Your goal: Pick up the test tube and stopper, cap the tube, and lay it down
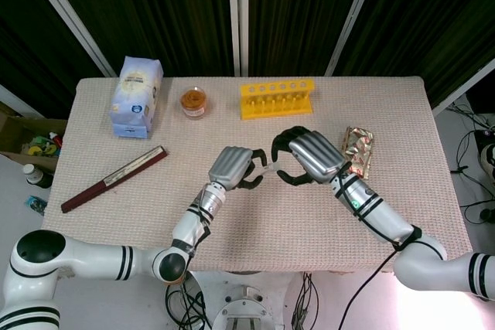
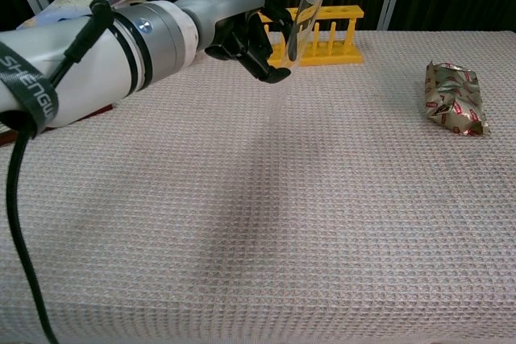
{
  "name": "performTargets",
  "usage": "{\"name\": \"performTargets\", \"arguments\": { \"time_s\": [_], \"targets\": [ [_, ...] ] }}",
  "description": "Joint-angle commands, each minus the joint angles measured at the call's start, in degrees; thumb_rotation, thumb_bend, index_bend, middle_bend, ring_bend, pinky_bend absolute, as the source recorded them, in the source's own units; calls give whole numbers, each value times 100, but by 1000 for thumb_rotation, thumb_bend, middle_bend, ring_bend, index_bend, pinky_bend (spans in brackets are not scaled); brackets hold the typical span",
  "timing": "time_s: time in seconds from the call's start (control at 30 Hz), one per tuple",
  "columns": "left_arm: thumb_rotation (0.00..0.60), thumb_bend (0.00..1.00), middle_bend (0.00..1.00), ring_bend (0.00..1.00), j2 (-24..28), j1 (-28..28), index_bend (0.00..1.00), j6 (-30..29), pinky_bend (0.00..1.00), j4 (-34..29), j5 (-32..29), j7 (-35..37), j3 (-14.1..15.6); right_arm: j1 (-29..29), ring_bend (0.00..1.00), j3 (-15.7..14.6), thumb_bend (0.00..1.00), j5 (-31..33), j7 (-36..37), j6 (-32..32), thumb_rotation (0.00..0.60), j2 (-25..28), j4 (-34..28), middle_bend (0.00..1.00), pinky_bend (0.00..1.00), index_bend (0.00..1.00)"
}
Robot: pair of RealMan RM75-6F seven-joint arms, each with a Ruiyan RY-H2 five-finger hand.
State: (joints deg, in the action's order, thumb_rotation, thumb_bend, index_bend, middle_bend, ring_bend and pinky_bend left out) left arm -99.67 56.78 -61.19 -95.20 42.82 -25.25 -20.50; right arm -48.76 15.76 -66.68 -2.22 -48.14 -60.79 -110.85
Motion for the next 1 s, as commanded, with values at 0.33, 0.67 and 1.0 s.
{"name": "performTargets", "arguments": {
  "time_s": [0.33,0.67,1.0],
  "targets": [
    [600,466,934,908,84,112,652,-5,1000,-73,-183,-215,-3,-135,243,-114,378,208,-393,97,600,-9,58,381,259,657],
    [600,466,934,909,216,114,655,89,1000,-209,-360,-72,-42,-183,250,-169,378,234,-562,-44,600,-276,196,383,259,660],
    [600,467,934,908,197,134,655,-3,1000,-75,-277,-131,91,-152,249,-160,202,177,-470,-125,600,-325,243,317,239,384]
  ]
}}
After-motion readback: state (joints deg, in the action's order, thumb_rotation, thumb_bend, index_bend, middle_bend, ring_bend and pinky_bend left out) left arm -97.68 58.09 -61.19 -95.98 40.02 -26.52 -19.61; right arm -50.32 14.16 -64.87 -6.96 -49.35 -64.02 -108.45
